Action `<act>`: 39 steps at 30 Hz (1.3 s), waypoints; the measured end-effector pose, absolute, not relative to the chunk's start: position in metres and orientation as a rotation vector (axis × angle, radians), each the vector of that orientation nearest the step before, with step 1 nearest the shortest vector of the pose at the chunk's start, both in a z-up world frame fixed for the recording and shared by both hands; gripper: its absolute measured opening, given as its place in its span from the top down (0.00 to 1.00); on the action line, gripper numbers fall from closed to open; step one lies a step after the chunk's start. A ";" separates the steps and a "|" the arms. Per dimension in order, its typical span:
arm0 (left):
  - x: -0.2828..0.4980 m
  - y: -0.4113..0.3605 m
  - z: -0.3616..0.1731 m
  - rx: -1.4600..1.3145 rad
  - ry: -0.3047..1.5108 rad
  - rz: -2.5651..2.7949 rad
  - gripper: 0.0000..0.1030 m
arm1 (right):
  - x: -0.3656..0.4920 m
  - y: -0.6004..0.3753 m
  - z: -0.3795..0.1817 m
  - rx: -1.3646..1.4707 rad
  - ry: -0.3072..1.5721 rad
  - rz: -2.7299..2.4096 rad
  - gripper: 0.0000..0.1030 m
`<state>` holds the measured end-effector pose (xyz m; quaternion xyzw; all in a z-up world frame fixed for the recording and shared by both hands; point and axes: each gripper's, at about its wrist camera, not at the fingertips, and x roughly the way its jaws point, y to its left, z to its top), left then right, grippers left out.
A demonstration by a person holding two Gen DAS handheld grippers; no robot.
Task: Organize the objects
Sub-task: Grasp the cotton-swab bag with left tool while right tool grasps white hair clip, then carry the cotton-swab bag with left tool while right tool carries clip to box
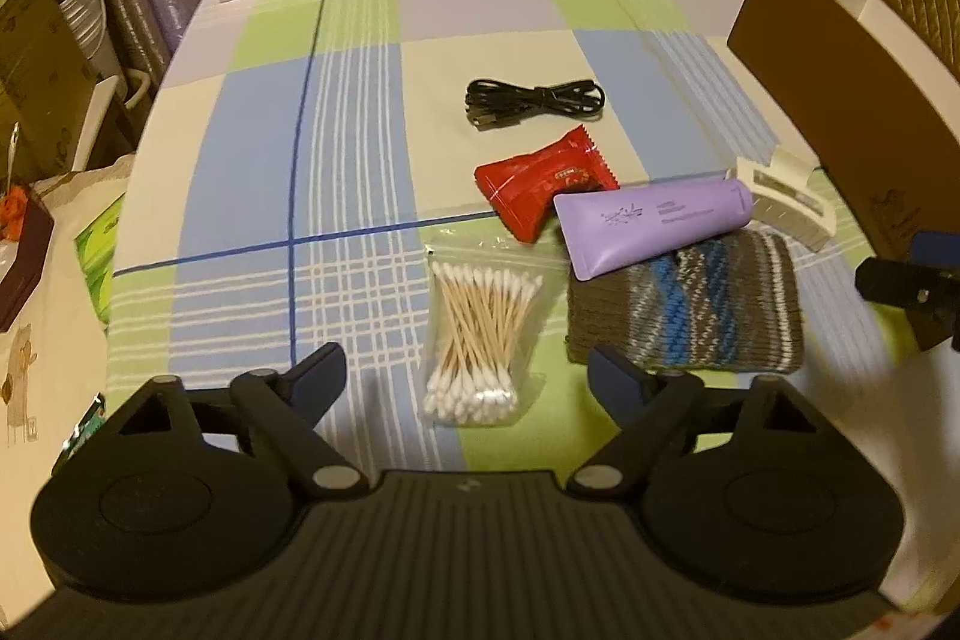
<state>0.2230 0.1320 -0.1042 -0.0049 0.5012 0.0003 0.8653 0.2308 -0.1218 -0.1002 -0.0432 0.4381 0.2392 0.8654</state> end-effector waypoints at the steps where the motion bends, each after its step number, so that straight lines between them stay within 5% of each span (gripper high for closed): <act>1: 0.227 0.131 -0.107 -0.003 1.057 -0.001 0.25 | 0.232 -0.121 -0.101 -0.094 0.917 0.502 0.13; 14: 0.261 0.134 -0.137 -0.010 1.113 -0.001 0.47 | 0.265 -0.110 -0.108 -0.153 0.897 0.515 0.16; 17: 0.265 0.139 -0.136 -0.027 1.091 0.065 0.69 | 0.275 -0.106 -0.115 -0.184 0.911 0.522 0.20; 24: 0.266 0.157 -0.135 -0.098 1.099 0.146 0.71 | 0.293 -0.093 -0.139 -0.273 0.956 0.536 0.28; 31: 0.260 0.159 -0.135 -0.100 1.096 0.142 0.71 | 0.299 -0.088 -0.152 -0.312 0.979 0.545 0.63; 39: 0.254 0.156 -0.134 -0.068 1.103 0.131 0.71 | 0.275 -0.103 -0.148 -0.269 1.000 0.426 0.67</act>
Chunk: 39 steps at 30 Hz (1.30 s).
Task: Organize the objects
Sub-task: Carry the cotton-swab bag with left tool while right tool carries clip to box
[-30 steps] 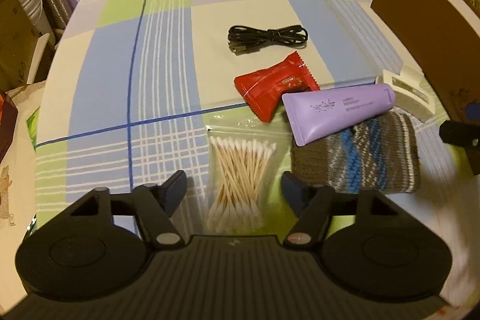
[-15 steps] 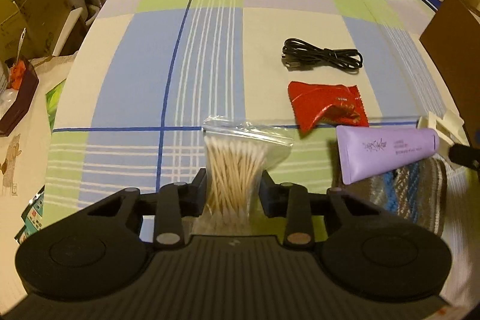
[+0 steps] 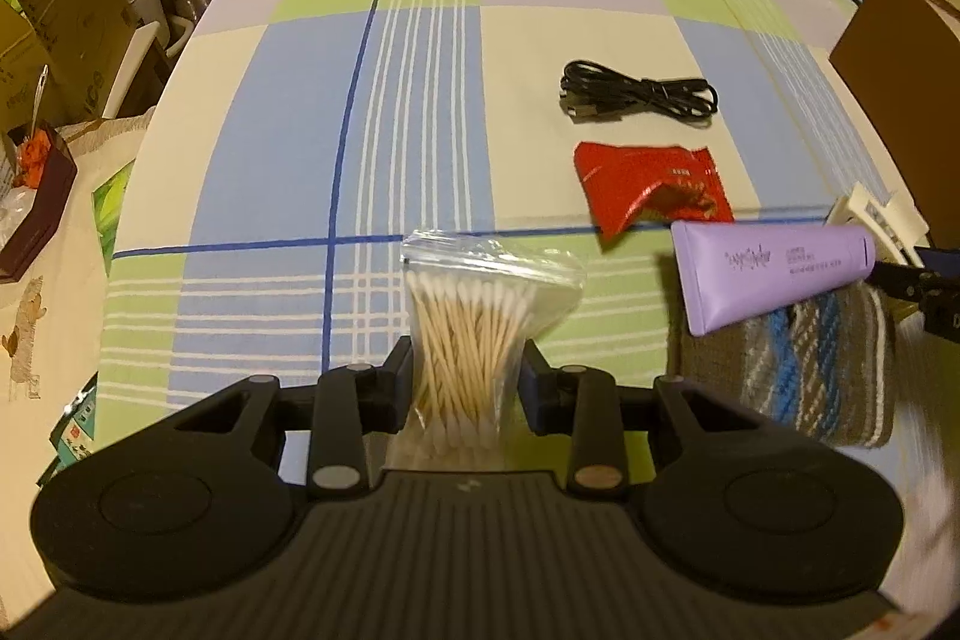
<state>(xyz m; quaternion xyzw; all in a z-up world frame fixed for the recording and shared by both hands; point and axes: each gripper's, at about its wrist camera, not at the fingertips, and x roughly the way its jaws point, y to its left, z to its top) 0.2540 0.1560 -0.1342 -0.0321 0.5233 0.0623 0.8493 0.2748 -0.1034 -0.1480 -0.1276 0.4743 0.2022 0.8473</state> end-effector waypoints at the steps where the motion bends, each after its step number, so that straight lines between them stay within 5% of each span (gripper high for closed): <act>1: 0.252 0.155 -0.134 -0.060 1.103 0.129 0.71 | 0.269 -0.106 -0.147 -0.264 1.008 0.403 0.67; 22: 0.147 0.099 -0.127 0.013 1.171 -0.092 0.72 | 0.149 -0.201 -0.127 -0.094 1.150 0.482 0.68; 24: 0.140 0.091 -0.126 0.021 1.175 -0.139 0.72 | 0.144 -0.205 -0.125 -0.086 1.152 0.509 0.65; 28: 0.132 0.075 -0.124 0.024 1.182 -0.194 0.68 | 0.140 -0.205 -0.119 -0.107 1.088 0.531 0.43; 36: 0.136 0.056 -0.128 0.051 1.168 -0.163 0.59 | 0.142 -0.191 -0.127 -0.185 1.054 0.589 0.45; 39: 0.140 0.053 -0.129 0.048 1.166 -0.143 0.66 | 0.142 -0.189 -0.129 -0.208 1.034 0.594 0.61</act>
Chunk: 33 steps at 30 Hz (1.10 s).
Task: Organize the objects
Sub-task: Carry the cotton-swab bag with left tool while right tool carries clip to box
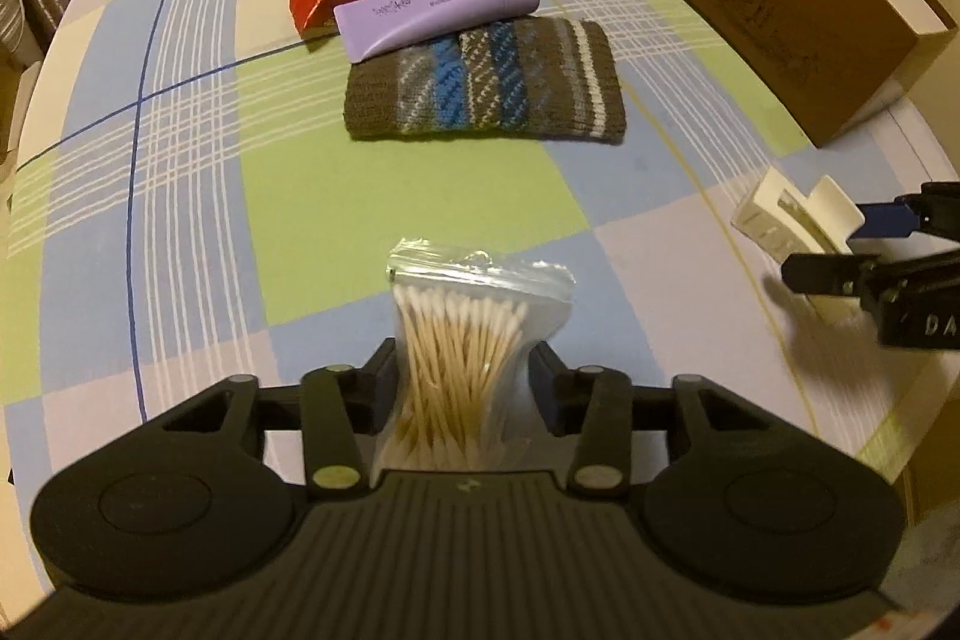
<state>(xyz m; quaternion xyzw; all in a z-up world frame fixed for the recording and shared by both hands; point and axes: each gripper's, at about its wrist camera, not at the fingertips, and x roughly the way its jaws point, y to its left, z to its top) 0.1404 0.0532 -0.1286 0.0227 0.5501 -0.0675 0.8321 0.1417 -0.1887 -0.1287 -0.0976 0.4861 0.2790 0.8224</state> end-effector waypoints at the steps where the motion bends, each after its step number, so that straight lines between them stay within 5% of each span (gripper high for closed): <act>1: 0.141 0.052 -0.129 0.045 1.165 -0.139 0.70 | 0.142 -0.188 -0.129 -0.210 1.034 0.603 0.62; 7: 0.142 0.041 -0.125 0.027 1.164 -0.143 0.78 | 0.142 -0.200 -0.117 -0.159 1.020 0.620 0.62; 33: 0.197 -0.099 -0.012 0.052 0.879 -0.409 0.78 | 0.205 -0.327 0.004 0.005 0.746 0.499 0.62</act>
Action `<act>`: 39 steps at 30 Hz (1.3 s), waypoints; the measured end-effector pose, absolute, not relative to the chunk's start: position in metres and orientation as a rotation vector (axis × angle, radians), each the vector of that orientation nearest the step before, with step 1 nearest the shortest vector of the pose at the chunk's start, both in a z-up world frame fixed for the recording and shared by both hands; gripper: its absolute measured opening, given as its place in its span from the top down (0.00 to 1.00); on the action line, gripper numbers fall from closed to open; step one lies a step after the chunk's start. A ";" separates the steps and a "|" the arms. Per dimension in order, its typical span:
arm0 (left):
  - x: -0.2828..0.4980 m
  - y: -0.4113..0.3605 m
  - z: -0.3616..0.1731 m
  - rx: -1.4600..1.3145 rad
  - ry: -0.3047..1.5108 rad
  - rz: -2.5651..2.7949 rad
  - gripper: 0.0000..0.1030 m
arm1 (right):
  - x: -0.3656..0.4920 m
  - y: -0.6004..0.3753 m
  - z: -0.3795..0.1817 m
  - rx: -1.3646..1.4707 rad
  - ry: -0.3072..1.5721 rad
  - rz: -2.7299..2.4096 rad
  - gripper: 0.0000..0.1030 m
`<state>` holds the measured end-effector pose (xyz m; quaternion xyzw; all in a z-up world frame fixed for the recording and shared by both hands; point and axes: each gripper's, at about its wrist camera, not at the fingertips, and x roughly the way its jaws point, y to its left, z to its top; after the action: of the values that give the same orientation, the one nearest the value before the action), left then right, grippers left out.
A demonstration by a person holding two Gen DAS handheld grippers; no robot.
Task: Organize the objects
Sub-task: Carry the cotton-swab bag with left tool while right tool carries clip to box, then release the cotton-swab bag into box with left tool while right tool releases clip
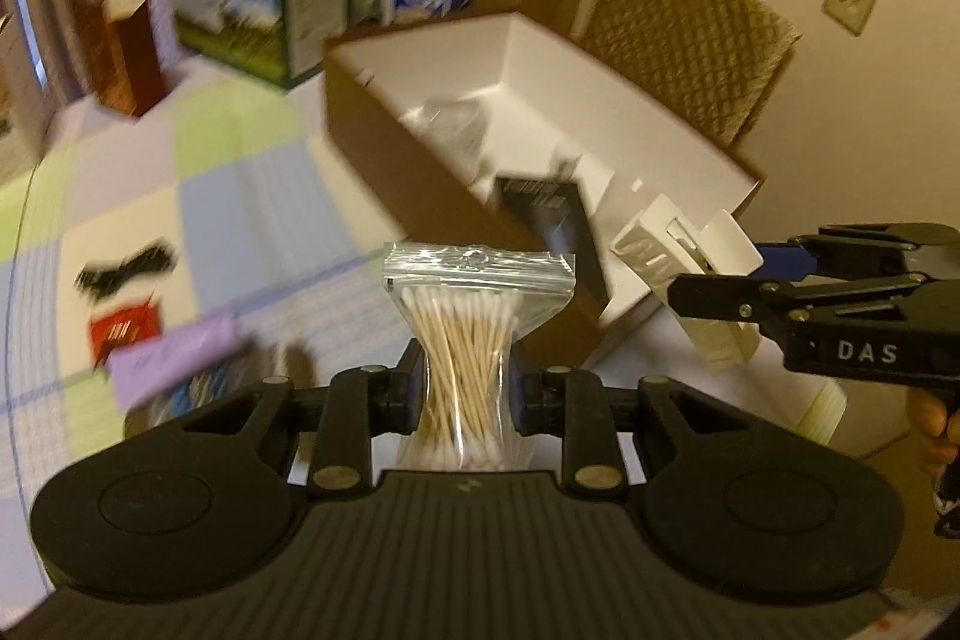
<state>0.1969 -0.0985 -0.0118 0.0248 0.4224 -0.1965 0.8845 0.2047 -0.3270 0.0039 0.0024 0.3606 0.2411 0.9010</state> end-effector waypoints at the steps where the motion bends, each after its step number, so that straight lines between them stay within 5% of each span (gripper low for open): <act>1: 0.201 -0.105 -0.008 0.055 0.868 -0.416 0.78 | 0.211 -0.331 0.007 0.005 0.737 0.495 0.62; 14: 0.284 -0.169 -0.002 0.057 0.858 -0.402 0.79 | 0.302 -0.367 0.004 -0.058 0.705 0.482 0.62; 39: 0.406 -0.208 -0.074 0.193 1.037 -0.286 0.79 | 0.409 -0.336 -0.082 -0.199 0.912 0.546 0.63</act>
<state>0.4057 -0.2083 -0.0736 0.0916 0.4930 -0.1361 0.8544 0.4092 -0.3362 -0.0817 -0.0947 0.4342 0.2600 0.8573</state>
